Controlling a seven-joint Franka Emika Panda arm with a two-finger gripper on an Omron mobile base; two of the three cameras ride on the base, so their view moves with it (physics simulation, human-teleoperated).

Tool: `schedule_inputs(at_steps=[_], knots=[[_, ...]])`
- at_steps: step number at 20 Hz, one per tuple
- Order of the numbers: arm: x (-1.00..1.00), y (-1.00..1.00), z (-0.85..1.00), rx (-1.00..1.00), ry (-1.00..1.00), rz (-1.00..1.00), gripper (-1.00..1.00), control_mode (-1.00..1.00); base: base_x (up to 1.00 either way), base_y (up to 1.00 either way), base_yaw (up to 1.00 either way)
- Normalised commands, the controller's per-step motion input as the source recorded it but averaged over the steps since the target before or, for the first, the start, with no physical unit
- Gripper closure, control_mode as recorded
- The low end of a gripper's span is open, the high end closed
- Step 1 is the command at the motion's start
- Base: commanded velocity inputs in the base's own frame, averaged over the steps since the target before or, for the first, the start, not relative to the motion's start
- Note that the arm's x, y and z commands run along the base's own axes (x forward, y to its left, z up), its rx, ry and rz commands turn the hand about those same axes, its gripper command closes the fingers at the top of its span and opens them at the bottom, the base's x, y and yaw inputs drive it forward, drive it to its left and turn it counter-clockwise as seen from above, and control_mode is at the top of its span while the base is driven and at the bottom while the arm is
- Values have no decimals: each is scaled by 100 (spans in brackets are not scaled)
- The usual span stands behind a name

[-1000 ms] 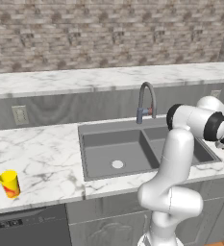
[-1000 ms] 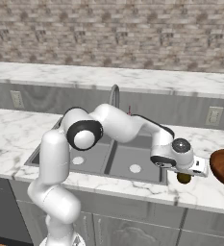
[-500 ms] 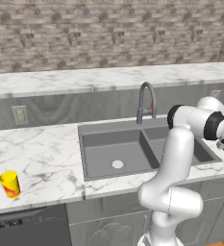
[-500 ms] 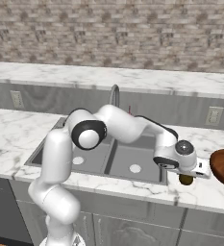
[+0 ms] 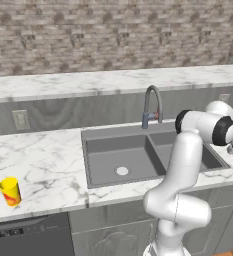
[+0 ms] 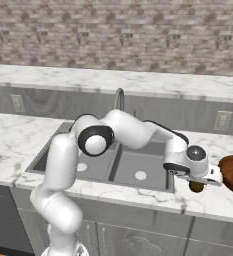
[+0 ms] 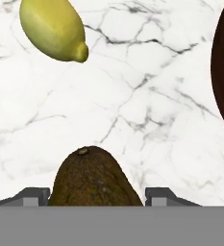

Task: Remove the lemon and avocado from the sink. Then move the bowl and cup from the counter to the sink for washing.

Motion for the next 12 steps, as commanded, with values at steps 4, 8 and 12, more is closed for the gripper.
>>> schedule_inputs(at_steps=[4, 8, 12], knots=[[0, -10, -15, 0, 0, 0, 100, -100, 0, 0, 0], [0, -6, -18, 0, 1, 0, 100, -100, 0, 0, 0], [0, -2, -19, 0, 3, 0, 100, -100, 0, 0, 0]])
